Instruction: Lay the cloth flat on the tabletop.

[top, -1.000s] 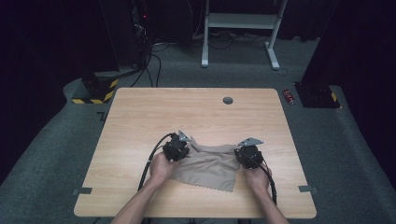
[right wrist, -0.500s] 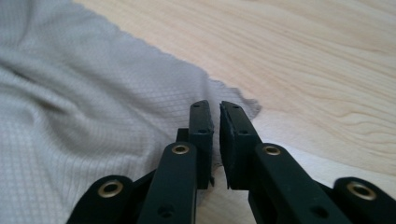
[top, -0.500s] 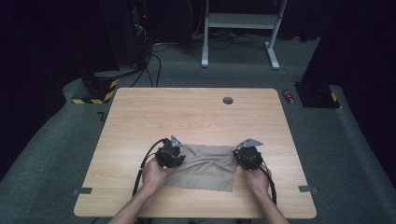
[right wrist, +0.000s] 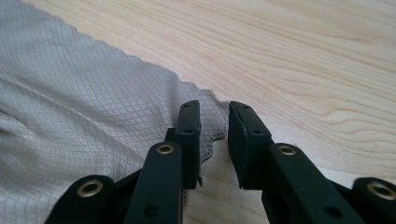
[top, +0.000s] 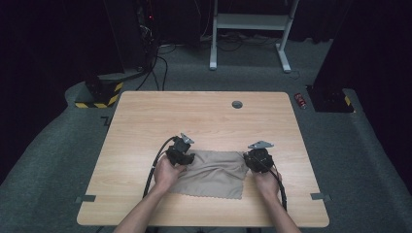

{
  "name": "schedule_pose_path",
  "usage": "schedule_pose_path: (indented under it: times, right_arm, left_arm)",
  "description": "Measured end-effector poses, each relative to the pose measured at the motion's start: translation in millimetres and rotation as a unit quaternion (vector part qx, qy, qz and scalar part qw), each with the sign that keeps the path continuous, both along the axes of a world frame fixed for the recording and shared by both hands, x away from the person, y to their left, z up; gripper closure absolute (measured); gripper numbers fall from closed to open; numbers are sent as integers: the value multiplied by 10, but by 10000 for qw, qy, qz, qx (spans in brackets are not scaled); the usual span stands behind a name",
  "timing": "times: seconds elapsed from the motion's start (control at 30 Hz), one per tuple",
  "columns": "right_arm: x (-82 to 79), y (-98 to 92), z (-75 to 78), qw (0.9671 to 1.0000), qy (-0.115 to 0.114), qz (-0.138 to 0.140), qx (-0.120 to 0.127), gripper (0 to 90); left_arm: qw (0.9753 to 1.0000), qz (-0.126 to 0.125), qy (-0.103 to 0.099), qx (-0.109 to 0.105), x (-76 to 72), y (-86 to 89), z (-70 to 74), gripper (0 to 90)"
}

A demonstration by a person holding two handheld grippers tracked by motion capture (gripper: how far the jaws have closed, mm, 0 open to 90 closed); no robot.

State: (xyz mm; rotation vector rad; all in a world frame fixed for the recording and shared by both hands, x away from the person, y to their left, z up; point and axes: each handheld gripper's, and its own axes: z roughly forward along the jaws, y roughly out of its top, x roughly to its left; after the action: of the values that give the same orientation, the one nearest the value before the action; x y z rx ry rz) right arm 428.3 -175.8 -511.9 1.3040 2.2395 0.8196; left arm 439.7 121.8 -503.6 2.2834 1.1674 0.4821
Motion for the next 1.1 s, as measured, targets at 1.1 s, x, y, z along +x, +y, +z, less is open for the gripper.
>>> schedule_pose_path:
  times: [1.1]
  right_arm:
    - [248,58,174,9998,-69,-8,162,896]
  left_arm:
    - [9991,62,-330,-272,212,51,207,894]
